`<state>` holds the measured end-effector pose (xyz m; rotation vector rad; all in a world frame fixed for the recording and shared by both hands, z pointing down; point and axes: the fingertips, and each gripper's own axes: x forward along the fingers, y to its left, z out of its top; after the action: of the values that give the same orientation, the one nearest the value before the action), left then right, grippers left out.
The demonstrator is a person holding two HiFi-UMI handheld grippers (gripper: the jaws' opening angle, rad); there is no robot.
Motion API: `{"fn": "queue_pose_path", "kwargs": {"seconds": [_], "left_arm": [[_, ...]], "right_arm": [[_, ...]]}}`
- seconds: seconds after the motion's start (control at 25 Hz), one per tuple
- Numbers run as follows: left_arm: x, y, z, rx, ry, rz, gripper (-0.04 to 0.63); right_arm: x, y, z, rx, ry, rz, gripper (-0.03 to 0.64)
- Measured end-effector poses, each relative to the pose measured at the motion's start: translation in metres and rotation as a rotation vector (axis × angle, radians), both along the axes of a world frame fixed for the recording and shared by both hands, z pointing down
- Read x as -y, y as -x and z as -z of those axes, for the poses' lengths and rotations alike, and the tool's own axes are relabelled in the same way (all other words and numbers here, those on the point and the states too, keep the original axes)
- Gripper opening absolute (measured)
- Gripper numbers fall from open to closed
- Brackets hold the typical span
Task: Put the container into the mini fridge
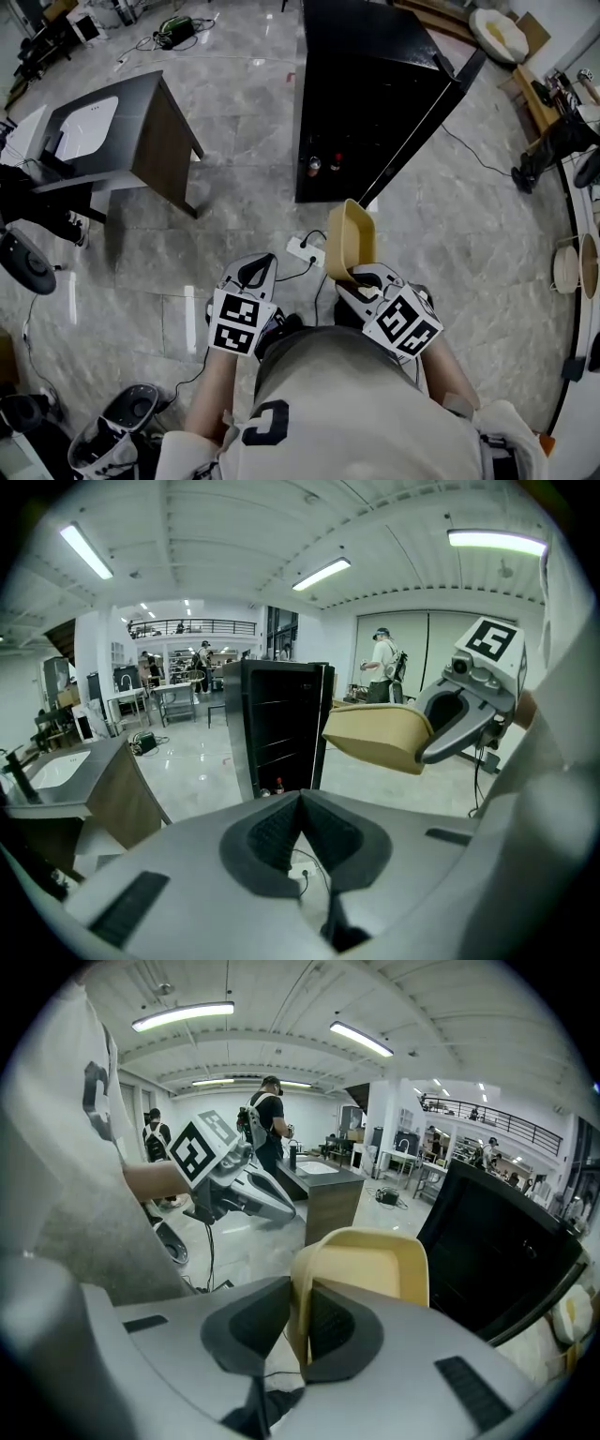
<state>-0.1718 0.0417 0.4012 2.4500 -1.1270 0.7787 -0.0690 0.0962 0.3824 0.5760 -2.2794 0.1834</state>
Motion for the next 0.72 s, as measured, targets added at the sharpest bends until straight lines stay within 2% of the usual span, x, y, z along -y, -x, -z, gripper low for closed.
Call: {"fn": "queue_pose_path", "kwargs": {"seconds": [0.32,0.48,0.72], "left_arm": [[0.043,-0.083,0.001,0.074,0.018,0.038,0.055],[0.061,-0.124,-0.004,0.079,0.03,0.088,0.055],[0.081,-0.165,-0.009,0.084,0.053,0.15,0.055]], "right_arm": [[0.041,-0.069,-0.02,0.002,0.046,0.154,0.051],[0.055,-0.109,-0.036,0.009,0.075,0.217,0.051],[0.091,-0.161,-0.071,-0.064,0.104,0.283,0.051]]}}
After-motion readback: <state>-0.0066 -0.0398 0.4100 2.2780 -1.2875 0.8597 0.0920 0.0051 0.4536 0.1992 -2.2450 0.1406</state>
